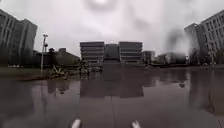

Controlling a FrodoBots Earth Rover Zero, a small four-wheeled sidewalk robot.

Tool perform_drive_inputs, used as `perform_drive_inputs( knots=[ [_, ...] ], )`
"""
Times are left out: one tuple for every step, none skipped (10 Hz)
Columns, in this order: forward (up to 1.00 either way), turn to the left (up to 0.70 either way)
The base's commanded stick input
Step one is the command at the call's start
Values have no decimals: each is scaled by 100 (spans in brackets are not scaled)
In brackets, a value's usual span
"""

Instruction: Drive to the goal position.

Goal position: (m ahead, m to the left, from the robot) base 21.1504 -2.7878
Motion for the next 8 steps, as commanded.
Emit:
perform_drive_inputs(
  knots=[
    [70,0],
    [70,0],
    [70,0],
    [70,0],
    [70,0],
    [70,0],
    [70,0],
    [70,0]
  ],
)
